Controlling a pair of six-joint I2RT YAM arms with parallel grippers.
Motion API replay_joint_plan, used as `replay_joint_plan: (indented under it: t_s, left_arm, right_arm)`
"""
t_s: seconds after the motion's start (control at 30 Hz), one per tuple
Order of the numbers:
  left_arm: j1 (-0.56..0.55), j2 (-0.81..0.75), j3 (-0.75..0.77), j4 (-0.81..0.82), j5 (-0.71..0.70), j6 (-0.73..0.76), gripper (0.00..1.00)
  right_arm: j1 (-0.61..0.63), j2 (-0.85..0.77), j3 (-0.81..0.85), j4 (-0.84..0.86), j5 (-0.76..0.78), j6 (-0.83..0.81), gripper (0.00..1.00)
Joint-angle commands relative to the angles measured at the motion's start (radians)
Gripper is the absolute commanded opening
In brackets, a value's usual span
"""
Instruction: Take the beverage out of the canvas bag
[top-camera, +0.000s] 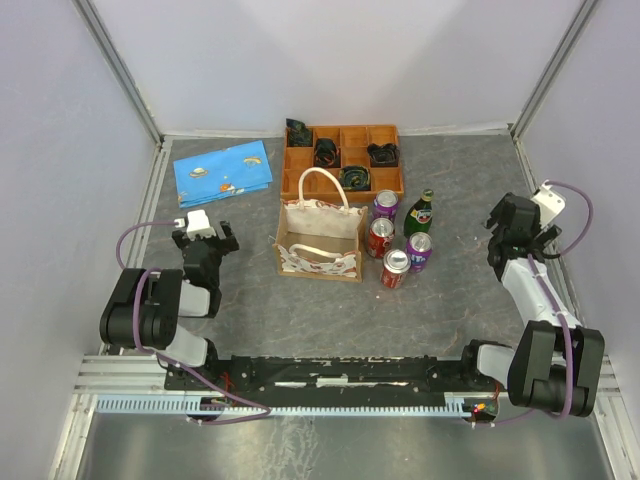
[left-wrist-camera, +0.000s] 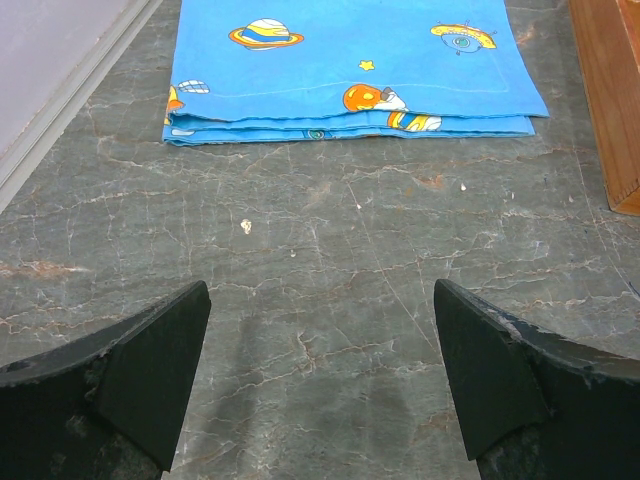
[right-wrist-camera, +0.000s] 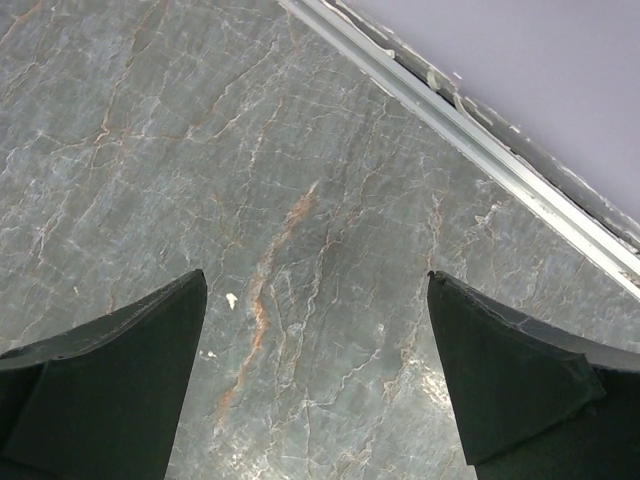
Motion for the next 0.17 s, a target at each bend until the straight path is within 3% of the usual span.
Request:
replay_joint_plan:
  t_s: [0.0,0.13]
  left_arm:
    - [-0.003,0.003,0.020,0.040,-0.014,0.007,0.99]
    - [-0.003,0.004,0.020,0.040,-0.013,0.007,0.99]
  right_arm:
    - [-0.002,-0.004,0.044,-0.004,0.063,0.027,0.99]
    - [-0.002,0.003,0.057,-0.021,0.061,0.026,0.99]
